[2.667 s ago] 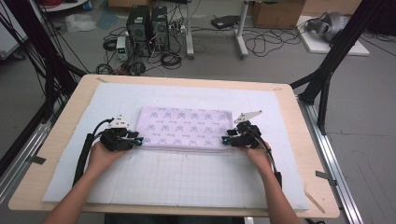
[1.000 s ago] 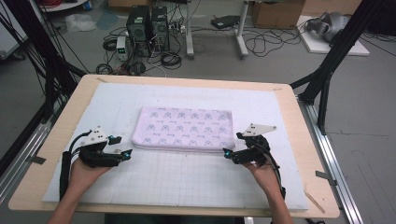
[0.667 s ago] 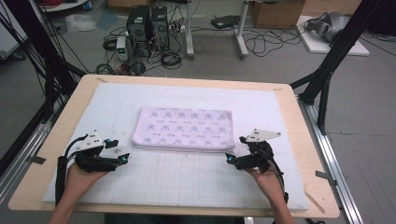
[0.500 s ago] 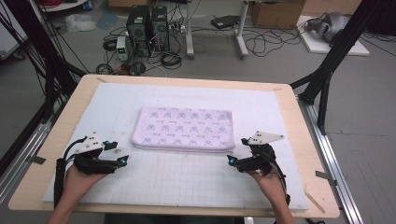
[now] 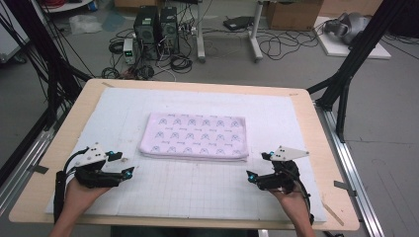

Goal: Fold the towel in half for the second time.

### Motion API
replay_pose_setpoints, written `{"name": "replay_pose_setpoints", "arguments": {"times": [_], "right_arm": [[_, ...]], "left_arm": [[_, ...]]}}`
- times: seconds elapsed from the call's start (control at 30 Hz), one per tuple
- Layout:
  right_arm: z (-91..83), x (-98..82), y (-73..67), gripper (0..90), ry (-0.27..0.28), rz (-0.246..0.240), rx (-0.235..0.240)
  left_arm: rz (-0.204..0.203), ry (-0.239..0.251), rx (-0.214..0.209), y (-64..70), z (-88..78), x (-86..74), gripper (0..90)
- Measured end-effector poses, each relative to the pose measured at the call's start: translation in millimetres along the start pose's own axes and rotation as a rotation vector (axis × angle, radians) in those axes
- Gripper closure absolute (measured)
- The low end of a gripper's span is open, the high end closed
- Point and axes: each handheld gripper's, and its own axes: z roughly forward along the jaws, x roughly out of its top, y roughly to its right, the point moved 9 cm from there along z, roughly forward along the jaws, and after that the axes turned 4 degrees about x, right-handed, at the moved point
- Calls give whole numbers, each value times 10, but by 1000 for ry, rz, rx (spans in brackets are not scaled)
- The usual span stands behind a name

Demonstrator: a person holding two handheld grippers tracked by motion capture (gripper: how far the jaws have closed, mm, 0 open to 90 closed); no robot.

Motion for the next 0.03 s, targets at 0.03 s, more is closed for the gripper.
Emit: {"name": "replay_pose_setpoints", "arguments": {"times": [0.03], "right_arm": [[-3,-10,-2,122,-3,2,-1]], "left_arm": [[-2,0,1,-3,-1,-1,287]]}}
